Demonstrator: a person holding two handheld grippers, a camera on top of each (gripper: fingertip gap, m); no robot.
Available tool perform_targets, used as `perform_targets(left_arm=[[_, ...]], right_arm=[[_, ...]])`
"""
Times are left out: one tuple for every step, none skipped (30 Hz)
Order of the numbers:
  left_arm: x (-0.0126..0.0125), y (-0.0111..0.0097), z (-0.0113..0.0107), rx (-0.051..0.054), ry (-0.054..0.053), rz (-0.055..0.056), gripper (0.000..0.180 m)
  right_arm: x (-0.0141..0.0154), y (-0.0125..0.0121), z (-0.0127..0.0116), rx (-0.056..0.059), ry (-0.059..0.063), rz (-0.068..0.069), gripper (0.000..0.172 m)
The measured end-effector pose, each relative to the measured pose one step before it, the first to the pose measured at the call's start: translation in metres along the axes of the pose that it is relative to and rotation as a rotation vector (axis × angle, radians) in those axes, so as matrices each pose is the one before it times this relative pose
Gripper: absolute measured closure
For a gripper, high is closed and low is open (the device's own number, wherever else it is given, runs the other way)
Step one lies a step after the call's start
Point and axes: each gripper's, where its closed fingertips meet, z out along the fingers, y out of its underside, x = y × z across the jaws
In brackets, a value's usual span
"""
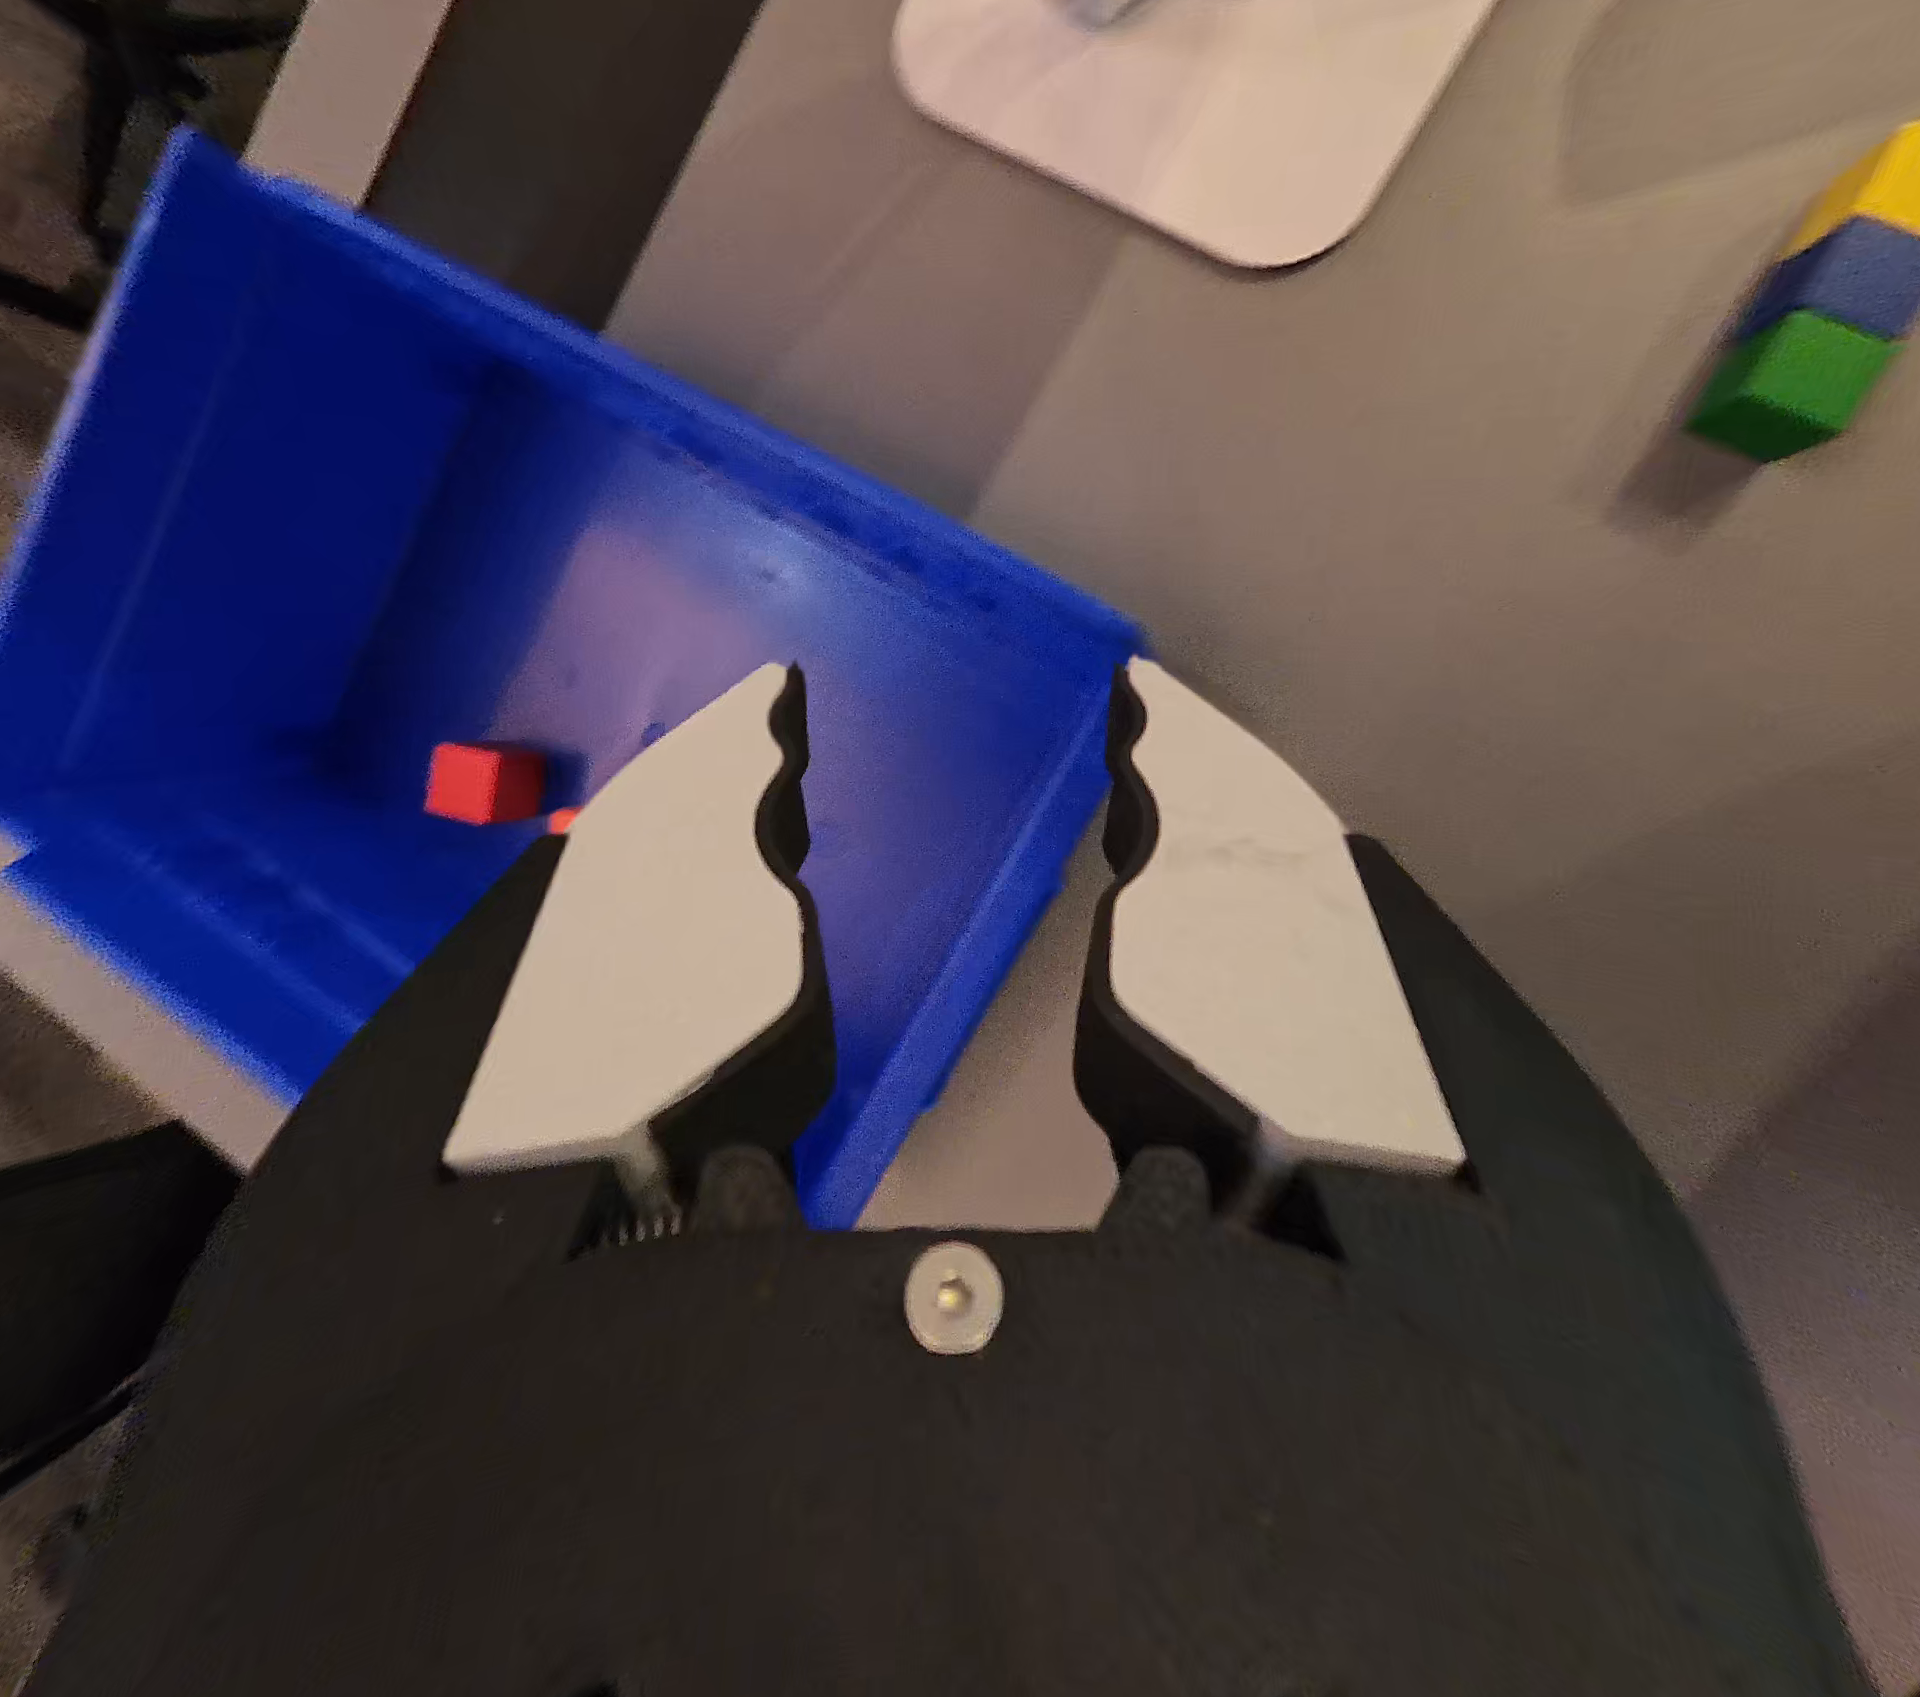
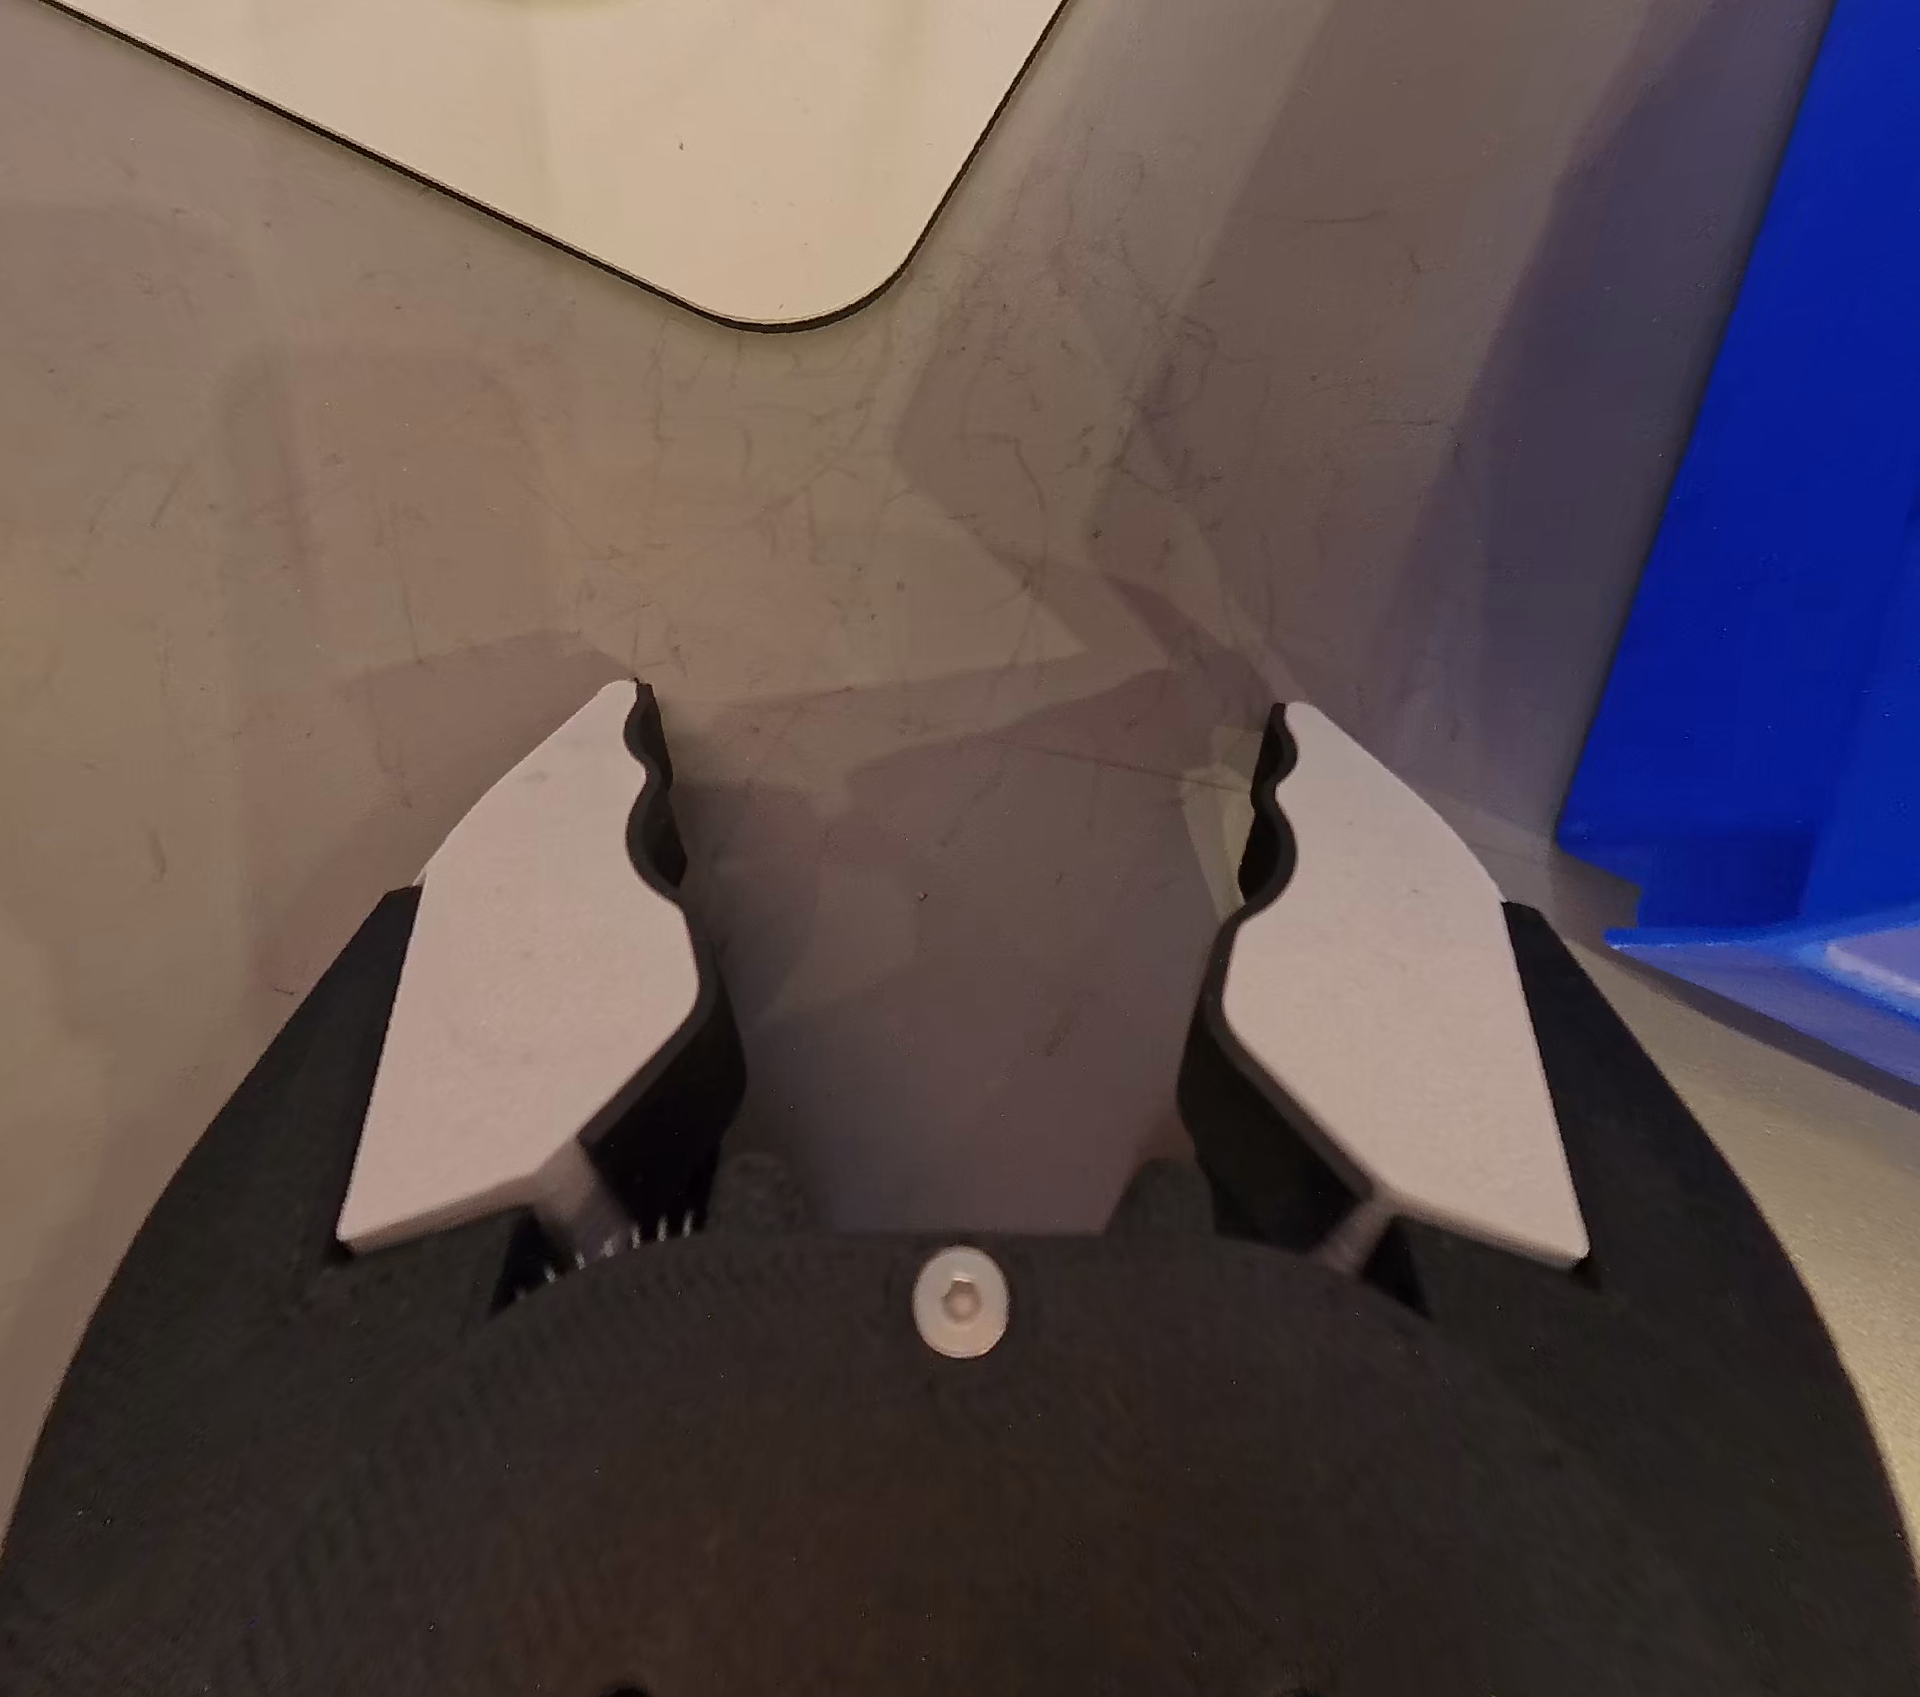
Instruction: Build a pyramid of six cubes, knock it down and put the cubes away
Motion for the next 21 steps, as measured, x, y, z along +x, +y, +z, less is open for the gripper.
perform_targets(left_arm=[[-0.01237, 0.00411, -0.00033, -0.0145, -0.0214, -0.0032, 0.126], [-0.01206, 0.00368, 0.00034, -0.0146, -0.0189, -0.0061, 0.125], [-0.01221, 0.00283, 0.00056, -0.0092, -0.0188, -0.0118, 0.125], [-0.01204, 0.00194, 0.00072, -0.0050, -0.0166, -0.0159, 0.124], [-0.01123, 0.00133, 0.00108, -0.0013, -0.0112, -0.0146, 0.124], [-0.01197, 0.00192, 0.00166, -0.0060, -0.0149, -0.0127, 0.123], [-0.01249, 0.00290, 0.00253, -0.0129, -0.0174, -0.0112, 0.123], [-0.01134, 0.00346, 0.00359, -0.0157, -0.0091, -0.0090, 0.121], [-0.01073, 0.00387, 0.00445, -0.0207, -0.0057, -0.0057, 0.120], [-0.01091, 0.00422, 0.00497, -0.0242, -0.0118, 0.0004, 0.119], [-0.01003, 0.00431, 0.00537, -0.0247, -0.0109, 0.0037, 0.119], [-0.00800, 0.00422, 0.00578, -0.0261, -0.0012, -0.0001, 0.119], [-0.00610, 0.00401, 0.00632, -0.0258, 0.0073, -0.0032, 0.119], [-0.00586, 0.00331, 0.00629, -0.0233, 0.0017, -0.0068, 0.119], [-0.00399, 0.00173, 0.00635, -0.0176, 0.0065, -0.0073, 0.119], [-0.00109, 0.00032, 0.00645, -0.0122, 0.0151, 0.0050, 0.120], [-0.00037, 0.00045, 0.00723, -0.0159, 0.0131, 0.0163, 0.123], [-0.00144, 0.00173, 0.00847, -0.0271, 0.0047, 0.0183, 0.125], [-0.00126, 0.00271, 0.00939, -0.0377, 0.0048, 0.0191, 0.126], [-0.00197, 0.00259, 0.00899, -0.0393, -0.0030, 0.0271, 0.127], [-0.00312, 0.00218, 0.00818, -0.0377, -0.0125, 0.0361, 0.130]], right_arm=[[0.00000, 0.00000, 0.00000, 0.0000, 0.0000, 0.0000, 0.064], [0.00000, 0.00000, 0.00000, 0.0000, 0.0000, 0.0000, 0.064], [-0.00009, 0.00001, -0.00001, 0.0000, 0.0001, 0.0000, 0.064], [0.00001, 0.00000, 0.00000, 0.0000, 0.0001, 0.0000, 0.064], [0.00015, 0.00005, -0.00005, 0.0001, 0.0003, 0.0001, 0.064], [0.00004, 0.00000, 0.00000, 0.0000, 0.0004, 0.0002, 0.064], [0.00005, -0.00008, -0.00007, 0.0001, 0.0005, 0.0002, 0.064], [0.00007, -0.00001, 0.00001, 0.0001, 0.0007, 0.0002, 0.064], [0.00010, 0.00005, -0.00006, 0.0001, 0.0008, 0.0004, 0.065], [0.00016, -0.00003, 0.00002, 0.0001, 0.0007, 0.0003, 0.065], [0.00003, -0.00001, 0.00000, 0.0001, 0.0003, 0.0001, 0.065], [0.00000, -0.00001, 0.00000, 0.0000, 0.0000, 0.0000, 0.065], [0.00003, 0.00007, -0.00007, 0.0000, 0.0001, 0.0001, 0.065], [0.00004, -0.00001, 0.00000, 0.0001, 0.0004, 0.0002, 0.065], [0.00007, 0.00006, -0.00006, 0.0001, 0.0005, 0.0002, 0.065], [0.00014, -0.00009, -0.00005, 0.0001, 0.0004, 0.0002, 0.065], [0.00003, -0.00001, 0.00001, 0.0001, 0.0004, 0.0002, 0.065], [0.00005, 0.00006, -0.00006, 0.0001, 0.0004, 0.0003, 0.065], [0.00012, -0.00003, 0.00002, 0.0001, 0.0003, 0.0003, 0.065], [0.00002, -0.00001, -0.00013, 0.0001, 0.0002, 0.0003, 0.065], [0.00011, 0.00005, -0.00005, 0.0001, 0.0001, 0.0002, 0.065]])
